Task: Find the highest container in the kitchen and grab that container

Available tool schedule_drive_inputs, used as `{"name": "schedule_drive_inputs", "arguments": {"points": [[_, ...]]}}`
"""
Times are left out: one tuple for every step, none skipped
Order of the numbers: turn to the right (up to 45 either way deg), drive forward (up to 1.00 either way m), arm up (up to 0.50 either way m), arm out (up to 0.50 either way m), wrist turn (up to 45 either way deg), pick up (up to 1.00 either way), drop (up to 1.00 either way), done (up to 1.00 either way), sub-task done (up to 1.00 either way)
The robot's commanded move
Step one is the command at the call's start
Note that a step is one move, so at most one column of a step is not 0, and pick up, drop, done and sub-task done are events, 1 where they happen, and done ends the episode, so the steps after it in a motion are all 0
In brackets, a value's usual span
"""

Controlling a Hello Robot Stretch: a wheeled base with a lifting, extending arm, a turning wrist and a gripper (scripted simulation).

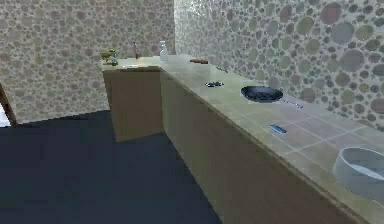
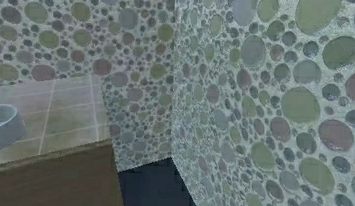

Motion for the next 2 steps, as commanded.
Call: {"name": "schedule_drive_inputs", "arguments": {"points": [[-21.0,0.0,0.0,0.0,0.0,0.0,0.0,0.0,0.0],[0.0,1.0,0.0,0.0,0.0,0.0,0.0,0.0,0.0]]}}
